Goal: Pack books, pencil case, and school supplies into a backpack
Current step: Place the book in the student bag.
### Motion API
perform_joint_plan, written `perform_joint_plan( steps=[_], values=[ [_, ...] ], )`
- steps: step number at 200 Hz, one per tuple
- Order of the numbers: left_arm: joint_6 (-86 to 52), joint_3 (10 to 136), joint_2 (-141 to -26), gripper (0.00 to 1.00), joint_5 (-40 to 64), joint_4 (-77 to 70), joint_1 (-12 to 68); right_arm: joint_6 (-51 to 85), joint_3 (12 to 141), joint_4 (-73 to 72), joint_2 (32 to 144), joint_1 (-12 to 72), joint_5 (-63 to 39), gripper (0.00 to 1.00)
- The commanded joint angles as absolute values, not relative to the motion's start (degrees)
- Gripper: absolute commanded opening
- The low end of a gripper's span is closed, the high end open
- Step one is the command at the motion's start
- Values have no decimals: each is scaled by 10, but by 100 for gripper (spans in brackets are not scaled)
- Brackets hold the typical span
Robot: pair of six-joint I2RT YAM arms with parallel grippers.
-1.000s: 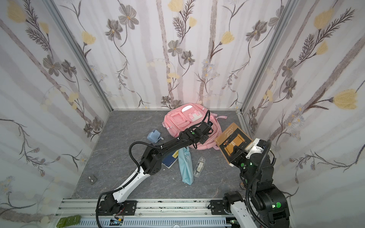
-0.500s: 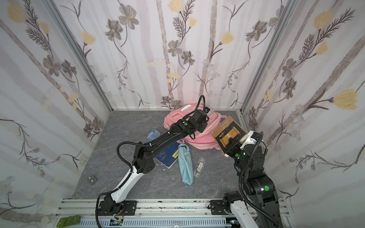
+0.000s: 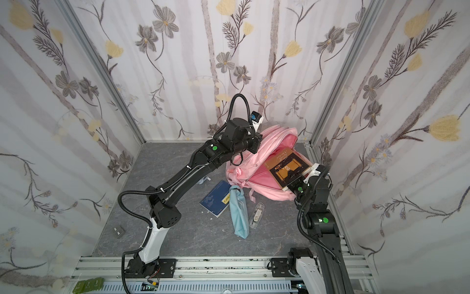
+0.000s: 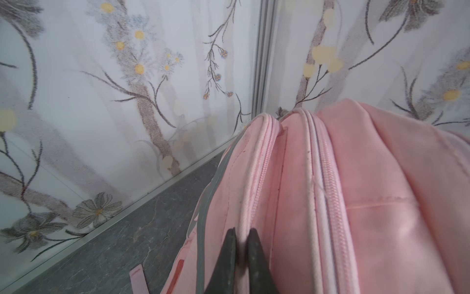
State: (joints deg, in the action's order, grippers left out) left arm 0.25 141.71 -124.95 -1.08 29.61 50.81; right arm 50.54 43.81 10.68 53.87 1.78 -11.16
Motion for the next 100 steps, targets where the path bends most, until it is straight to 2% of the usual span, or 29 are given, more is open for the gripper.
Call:
perform_joint_plan(
  steps=[1, 59, 100],
  values=[
    [4, 1419, -1242, 0, 15, 190, 506, 536, 439, -34, 581, 17, -183, 0],
    [-5, 1420, -1250, 0, 57, 147, 505, 620, 433, -149, 695, 18, -198, 0],
    [-26, 1427, -1265, 0, 77, 116, 504, 651, 450, -155, 766, 20, -223, 0]
  ],
)
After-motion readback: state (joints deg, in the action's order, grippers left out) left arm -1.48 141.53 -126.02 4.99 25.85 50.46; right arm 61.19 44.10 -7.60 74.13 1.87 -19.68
